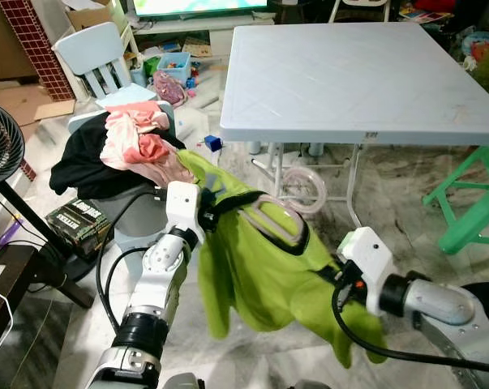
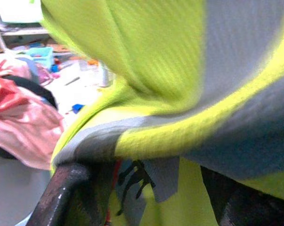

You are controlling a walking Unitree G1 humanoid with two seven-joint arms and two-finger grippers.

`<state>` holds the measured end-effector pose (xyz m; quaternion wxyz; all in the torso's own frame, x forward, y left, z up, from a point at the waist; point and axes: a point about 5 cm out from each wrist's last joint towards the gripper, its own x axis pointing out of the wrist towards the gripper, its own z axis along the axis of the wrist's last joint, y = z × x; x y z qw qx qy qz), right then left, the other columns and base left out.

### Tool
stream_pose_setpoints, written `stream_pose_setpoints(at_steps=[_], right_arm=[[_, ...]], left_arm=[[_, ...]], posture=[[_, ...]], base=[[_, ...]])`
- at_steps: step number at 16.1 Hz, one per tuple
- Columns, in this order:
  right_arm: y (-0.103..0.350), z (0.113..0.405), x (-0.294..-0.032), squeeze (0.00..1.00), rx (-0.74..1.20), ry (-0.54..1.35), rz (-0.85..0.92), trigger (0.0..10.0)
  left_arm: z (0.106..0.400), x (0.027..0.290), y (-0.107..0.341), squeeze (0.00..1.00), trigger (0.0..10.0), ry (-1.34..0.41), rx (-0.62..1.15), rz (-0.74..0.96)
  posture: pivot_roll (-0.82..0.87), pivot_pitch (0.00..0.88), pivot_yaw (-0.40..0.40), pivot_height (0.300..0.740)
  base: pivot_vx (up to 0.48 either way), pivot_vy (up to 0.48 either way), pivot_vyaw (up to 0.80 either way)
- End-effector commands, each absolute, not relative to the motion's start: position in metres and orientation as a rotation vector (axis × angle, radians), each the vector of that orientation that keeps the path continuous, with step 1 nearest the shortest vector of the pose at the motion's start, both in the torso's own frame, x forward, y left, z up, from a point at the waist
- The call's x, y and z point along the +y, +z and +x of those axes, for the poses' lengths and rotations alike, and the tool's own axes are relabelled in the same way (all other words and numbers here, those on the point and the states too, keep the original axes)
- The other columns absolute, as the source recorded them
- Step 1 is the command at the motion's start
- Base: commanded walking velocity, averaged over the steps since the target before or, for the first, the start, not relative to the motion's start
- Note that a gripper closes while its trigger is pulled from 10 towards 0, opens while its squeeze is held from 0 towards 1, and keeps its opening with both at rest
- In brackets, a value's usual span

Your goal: Hang hanger

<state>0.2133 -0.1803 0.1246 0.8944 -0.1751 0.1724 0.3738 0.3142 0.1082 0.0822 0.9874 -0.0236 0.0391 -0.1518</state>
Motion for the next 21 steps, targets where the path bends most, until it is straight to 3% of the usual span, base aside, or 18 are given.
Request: stream_pose_setpoints(at_steps=[1,6,11,17,21], right_arm=[[0.124,0.225,-0.192,0.00,0.342,0.650,-0.428,10.0],[0.108,0.217,-0.214,0.00,0.420,0.642,-0.548,10.0],[0.102,0.192,-0.242,0.00,0.532,0.813,-0.690,10.0],[0.153,0.192,-0.299,0.00,0.481,0.779,-0.653,10.0],[0.194,0.187,-0.299,0.00,0.386,0.860,-0.554,10.0]], left_arm=[[0.317,0.116,0.088,0.00,10.0,-0.276,0.047,-0.033],[0.317,0.124,0.087,0.00,10.0,-0.234,0.042,-0.016],[0.321,0.131,0.089,0.00,10.0,-0.202,0.036,0.003],[0.321,0.136,0.084,0.00,10.0,-0.199,0.063,0.015],[0.321,0.141,0.079,0.00,10.0,-0.197,0.098,0.007]], posture=[[-0.11,0.000,0.057,0.740],[-0.11,0.000,0.058,0.740],[-0.12,0.000,0.062,0.740],[-0.14,0.000,0.076,0.740],[-0.14,0.000,0.084,0.740]], base=[[0.000,0.000,0.00],[0.000,0.000,0.00],[0.000,0.000,0.00],[0.000,0.000,0.00],[0.000,0.000,0.00]])
